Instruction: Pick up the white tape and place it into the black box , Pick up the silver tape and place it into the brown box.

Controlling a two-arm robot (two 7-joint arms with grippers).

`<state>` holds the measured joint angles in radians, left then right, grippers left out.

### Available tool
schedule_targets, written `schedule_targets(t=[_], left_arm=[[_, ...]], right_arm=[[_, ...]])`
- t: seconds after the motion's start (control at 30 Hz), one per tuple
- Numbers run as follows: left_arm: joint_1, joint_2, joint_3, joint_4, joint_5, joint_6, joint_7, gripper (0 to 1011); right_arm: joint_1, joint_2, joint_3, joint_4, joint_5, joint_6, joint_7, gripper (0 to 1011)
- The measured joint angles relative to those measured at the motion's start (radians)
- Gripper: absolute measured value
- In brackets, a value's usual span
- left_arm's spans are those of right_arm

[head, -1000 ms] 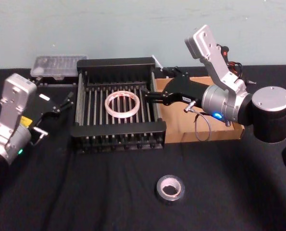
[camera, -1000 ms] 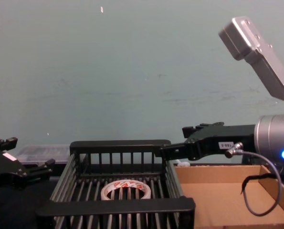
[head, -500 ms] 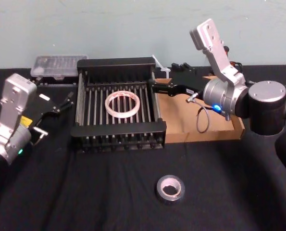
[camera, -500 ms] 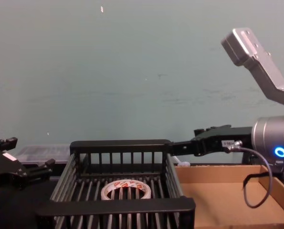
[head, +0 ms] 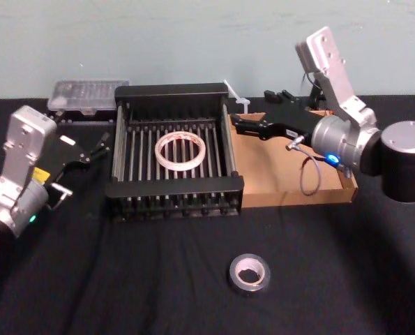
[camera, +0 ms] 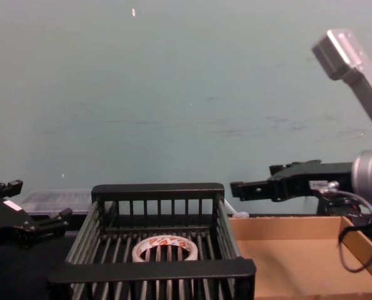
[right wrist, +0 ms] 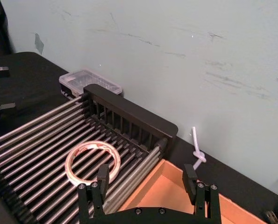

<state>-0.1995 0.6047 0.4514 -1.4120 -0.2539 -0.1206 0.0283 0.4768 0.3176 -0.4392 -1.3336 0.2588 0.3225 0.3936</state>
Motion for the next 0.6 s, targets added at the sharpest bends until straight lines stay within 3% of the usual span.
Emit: schedule_targets(t=[0.4,0.6], left_arm=[[0.000,0.000,0.000,0.000,0.000,0.000,0.000,1001],[0.000,0.000,0.000,0.000,0.000,0.000,0.000,1001]], right_arm=[[-0.093,0.087,0.038,-0.145,0.039,0.029,0.027,1003],[-0.168,0.153,0.059,-0.248,0.088,0.054,0.053,1002]])
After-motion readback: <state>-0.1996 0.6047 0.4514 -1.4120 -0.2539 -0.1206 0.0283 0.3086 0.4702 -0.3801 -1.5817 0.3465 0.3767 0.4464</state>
